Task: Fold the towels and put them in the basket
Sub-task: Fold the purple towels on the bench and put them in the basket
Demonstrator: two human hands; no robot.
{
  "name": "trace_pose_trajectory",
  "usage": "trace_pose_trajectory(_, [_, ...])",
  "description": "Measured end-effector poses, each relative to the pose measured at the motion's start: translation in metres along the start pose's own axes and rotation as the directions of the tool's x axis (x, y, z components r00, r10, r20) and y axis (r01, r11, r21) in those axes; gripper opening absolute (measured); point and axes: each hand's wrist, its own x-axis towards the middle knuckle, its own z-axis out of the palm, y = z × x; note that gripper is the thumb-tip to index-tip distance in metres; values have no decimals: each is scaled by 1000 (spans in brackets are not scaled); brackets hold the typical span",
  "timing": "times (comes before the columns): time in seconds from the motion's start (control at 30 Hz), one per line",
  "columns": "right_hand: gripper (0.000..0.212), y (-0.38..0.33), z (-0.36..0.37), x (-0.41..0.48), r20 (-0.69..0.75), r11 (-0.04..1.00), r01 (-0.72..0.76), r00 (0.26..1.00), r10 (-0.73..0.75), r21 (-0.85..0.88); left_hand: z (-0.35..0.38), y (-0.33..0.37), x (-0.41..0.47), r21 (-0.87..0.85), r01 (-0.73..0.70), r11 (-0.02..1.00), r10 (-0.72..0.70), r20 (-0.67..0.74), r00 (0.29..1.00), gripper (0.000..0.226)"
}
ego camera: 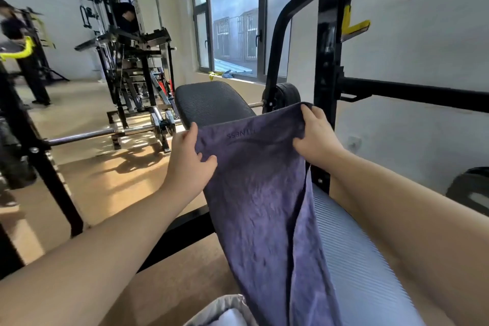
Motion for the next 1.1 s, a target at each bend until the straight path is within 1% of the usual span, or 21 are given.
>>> trace_pose_trajectory(0.1, [83, -3, 25, 20, 30, 998, -39, 999, 41, -56, 5, -14, 12, 65, 14, 998, -14, 2, 1000, 86])
trace_pose_trajectory(0.17, [81, -5, 38, 35, 49, 995, -77, 996, 80, -63, 10, -20, 23, 92, 19, 996, -19, -1, 1000, 84])
trace_pose_trajectory(0.3, [67, -8, 58, 68, 28, 991, -114, 993, 116, -63, 19, -25, 49, 171, 63, 983, -56, -46, 997, 76])
trace_pose_trajectory(0.37, [50, -9, 66, 85, 37, 985, -142, 989, 146, -94, 21, -26, 62, 190, 85, 978, -76, -51, 996, 67])
trace_pose_trajectory(0.43, [19, -11, 72, 100, 66, 974, -199, 976, 207, -110, 23, -29, 72, 200, 92, 976, -84, -49, 995, 61])
trace_pose_trajectory(0.47, [10, -12, 75, 106, 100, 969, -224, 967, 234, -107, 25, -31, 77, 209, 90, 974, -82, -49, 995, 58])
trace_pose_trajectory(0.5, [9, -12, 79, 111, 138, 966, -234, 959, 247, -107, 25, -33, 80, 217, 90, 972, -82, -46, 996, 57])
trace_pose_trajectory(0.57, [19, -8, 87, 121, 172, 970, -226, 956, 239, -93, 27, -37, 86, 212, 98, 972, -93, -33, 995, 60])
trace_pose_trajectory(0.63, [26, -4, 94, 126, 137, 978, -200, 969, 206, -58, 28, -42, 92, 204, 132, 970, -130, -24, 991, 67])
trace_pose_trajectory(0.67, [27, -2, 97, 127, 128, 983, -180, 974, 184, -48, 28, -45, 95, 205, 153, 967, -151, -24, 988, 66])
trace_pose_trajectory(0.8, [27, 4, 106, 136, 169, 989, -135, 975, 143, -59, 30, -51, 104, 222, 185, 957, -183, -29, 983, 53])
trace_pose_trajectory(0.9, [36, 9, 110, 152, 132, 990, -138, 981, 142, -33, 37, -52, 110, 264, 139, 954, -135, -34, 990, 54])
trace_pose_trajectory(1.0, [51, 10, 116, 169, 106, 992, -119, 987, 123, -39, 41, -52, 120, 329, 106, 938, -85, -79, 993, 58])
trace_pose_trajectory(1.1, [68, 7, 126, 179, 73, 996, -66, 995, 71, -66, 40, -55, 133, 410, 84, 908, -40, -115, 993, 44])
